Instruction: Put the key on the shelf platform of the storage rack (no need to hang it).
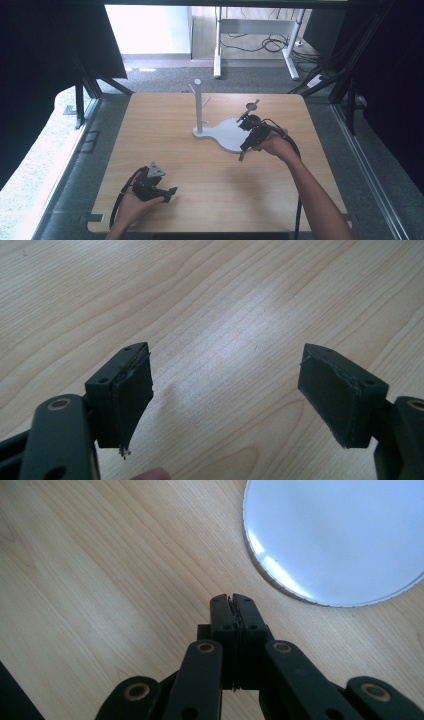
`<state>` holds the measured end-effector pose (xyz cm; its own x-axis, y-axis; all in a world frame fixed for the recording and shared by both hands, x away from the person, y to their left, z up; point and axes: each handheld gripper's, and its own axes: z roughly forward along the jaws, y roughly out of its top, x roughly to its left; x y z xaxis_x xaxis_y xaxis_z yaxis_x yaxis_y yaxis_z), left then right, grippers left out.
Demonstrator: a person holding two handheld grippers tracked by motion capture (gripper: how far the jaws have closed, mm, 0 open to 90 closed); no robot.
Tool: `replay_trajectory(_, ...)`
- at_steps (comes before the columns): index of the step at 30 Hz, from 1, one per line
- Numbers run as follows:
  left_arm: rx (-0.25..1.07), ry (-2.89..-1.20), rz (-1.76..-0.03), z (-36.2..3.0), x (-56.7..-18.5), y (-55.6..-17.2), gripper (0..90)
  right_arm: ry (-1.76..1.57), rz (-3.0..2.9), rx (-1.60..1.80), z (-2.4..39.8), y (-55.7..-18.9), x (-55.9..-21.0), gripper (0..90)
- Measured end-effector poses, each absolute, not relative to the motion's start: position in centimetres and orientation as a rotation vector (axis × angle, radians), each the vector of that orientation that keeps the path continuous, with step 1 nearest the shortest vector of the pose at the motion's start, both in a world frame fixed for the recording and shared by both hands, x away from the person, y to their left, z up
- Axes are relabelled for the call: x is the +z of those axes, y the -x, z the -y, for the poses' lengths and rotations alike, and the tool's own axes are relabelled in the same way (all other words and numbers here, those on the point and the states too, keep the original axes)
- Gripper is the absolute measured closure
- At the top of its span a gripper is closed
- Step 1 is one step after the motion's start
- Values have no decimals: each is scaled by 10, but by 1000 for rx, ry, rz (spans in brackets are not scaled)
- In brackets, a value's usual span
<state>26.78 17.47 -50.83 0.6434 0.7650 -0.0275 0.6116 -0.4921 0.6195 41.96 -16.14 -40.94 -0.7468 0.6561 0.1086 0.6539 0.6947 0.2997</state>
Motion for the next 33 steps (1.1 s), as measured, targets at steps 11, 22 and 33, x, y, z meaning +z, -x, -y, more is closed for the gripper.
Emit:
replay_trajectory(11, 338, -2258, -1077, -175, -508, -268, 223, -1145, -2867, 507, 161, -432, -406, 893)
replay_trajectory(22, 340, -2261, -1072, -176, -508, -268, 223, -1174, -2856, 500, 160, -443, -403, 893)
replay_trajectory(33, 338, -2258, -1073, -177, -508, -268, 222, -1194, -2837, 501, 158, -453, -401, 893)
